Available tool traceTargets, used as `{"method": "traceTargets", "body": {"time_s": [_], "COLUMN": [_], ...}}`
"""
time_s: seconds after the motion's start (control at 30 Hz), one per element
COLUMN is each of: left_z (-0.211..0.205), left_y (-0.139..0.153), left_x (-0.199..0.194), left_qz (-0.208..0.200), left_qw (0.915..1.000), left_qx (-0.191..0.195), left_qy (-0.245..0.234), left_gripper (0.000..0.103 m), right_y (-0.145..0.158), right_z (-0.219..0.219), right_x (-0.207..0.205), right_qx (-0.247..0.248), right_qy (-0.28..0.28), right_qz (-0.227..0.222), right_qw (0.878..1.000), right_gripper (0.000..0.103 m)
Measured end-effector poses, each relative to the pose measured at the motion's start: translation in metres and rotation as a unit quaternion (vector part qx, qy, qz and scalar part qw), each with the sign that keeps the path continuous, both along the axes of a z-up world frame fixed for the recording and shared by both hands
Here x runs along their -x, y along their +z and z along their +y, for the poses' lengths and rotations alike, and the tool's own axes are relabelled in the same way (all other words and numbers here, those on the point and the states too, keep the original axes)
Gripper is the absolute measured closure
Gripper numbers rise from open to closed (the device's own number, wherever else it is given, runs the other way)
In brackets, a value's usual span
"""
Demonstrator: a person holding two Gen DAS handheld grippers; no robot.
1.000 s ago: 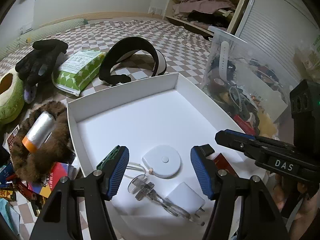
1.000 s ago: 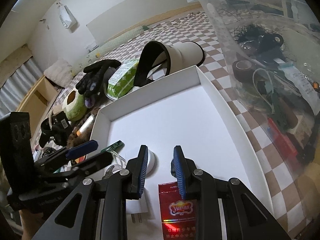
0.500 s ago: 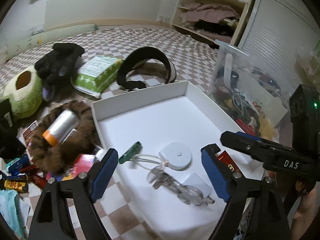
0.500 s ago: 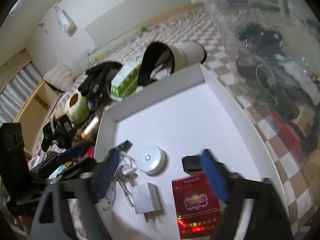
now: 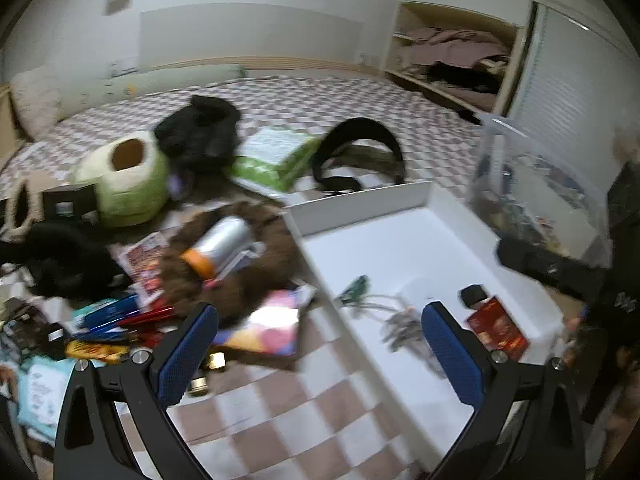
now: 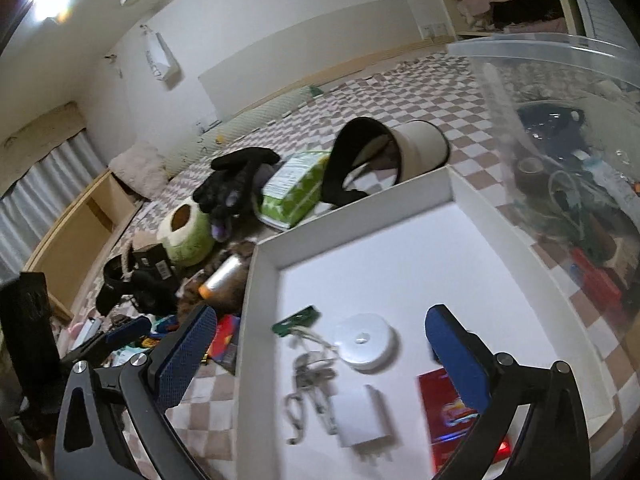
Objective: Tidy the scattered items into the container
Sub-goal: 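Move both grippers away from the tray back over the cluttered items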
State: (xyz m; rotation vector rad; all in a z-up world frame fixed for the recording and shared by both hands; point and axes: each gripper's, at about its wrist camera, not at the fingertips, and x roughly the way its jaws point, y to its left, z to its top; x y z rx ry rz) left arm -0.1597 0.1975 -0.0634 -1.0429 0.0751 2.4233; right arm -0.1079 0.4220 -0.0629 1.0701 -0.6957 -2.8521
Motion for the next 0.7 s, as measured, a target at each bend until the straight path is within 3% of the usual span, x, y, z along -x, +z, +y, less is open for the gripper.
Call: {"method": "traceTargets", "body": {"time_s": [0.43, 0.7], "left_z": [-0.090, -0.152], "left_y": [-0.010, -0.019], "left_x": [-0.016, -0.021], "left_qz": [0.010, -0.003], "left_qw": [0.9977, 0.9924], "left_qx": [0.018, 0.016], "left_qy": [0.065, 0.122], "left_gripper": [0.001, 0.001], "right_y": [0.020, 0.010], "right_z": [-0.080, -0.146], "right_x": [0.006, 0.012], "right_qx": [0.008, -0.015], "right_qy": [0.068, 0.132], "right_qz": [0.026, 0.018], "right_qw": [0.997, 0.991], "right_gripper": [0.000, 0.000]}}
